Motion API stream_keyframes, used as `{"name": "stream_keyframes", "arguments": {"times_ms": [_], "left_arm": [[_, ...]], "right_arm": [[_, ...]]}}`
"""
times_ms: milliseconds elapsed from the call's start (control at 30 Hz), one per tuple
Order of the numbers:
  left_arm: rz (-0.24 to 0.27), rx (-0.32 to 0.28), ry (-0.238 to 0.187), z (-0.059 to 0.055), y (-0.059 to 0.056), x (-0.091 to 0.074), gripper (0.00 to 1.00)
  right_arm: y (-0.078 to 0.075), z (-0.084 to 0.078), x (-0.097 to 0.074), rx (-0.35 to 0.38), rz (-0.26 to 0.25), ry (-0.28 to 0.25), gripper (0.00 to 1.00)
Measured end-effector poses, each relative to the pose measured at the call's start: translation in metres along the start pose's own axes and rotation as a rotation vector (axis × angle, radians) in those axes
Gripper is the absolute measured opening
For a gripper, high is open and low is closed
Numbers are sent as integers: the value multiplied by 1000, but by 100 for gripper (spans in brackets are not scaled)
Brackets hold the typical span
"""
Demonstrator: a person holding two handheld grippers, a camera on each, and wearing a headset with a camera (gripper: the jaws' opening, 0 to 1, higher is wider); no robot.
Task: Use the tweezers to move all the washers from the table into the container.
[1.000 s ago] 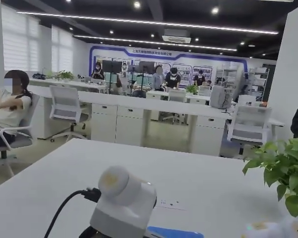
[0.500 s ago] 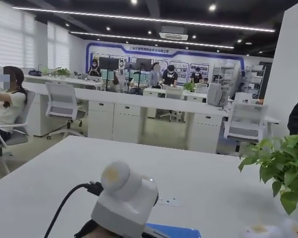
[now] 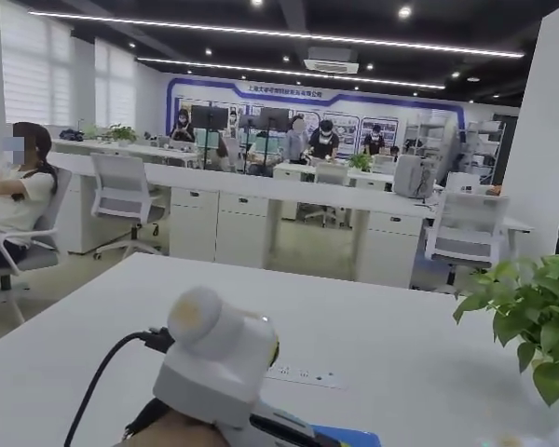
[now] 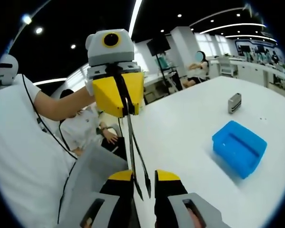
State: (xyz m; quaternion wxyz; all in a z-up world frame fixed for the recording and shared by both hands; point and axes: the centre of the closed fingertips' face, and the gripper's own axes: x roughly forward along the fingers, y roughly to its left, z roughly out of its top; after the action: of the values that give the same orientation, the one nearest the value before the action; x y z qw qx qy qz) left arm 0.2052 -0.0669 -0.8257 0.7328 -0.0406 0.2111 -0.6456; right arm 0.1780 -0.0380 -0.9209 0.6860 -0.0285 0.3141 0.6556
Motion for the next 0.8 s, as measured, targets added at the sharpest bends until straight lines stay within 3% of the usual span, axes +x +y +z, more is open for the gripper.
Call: {"name": "stream_keyframes", "arguments": {"times_ms": [167, 333, 567, 700, 800], "left_arm": [[15, -4, -6, -3, 6, -5, 0], [35, -8, 27, -16, 12, -9, 0], [91, 15, 140, -46, 27, -9, 0], [116, 70, 225, -68, 36, -7, 0], [138, 115, 256, -79, 41, -4, 0]], "right_arm": [[-4, -7, -2, 8, -1, 9, 9], [-14, -15, -3, -13, -29, 49, 8], [-40, -34, 0, -75, -127, 157, 9], [-55, -46, 5, -100, -177, 210, 9], [-66, -53, 8, -108, -208, 240, 10]]}}
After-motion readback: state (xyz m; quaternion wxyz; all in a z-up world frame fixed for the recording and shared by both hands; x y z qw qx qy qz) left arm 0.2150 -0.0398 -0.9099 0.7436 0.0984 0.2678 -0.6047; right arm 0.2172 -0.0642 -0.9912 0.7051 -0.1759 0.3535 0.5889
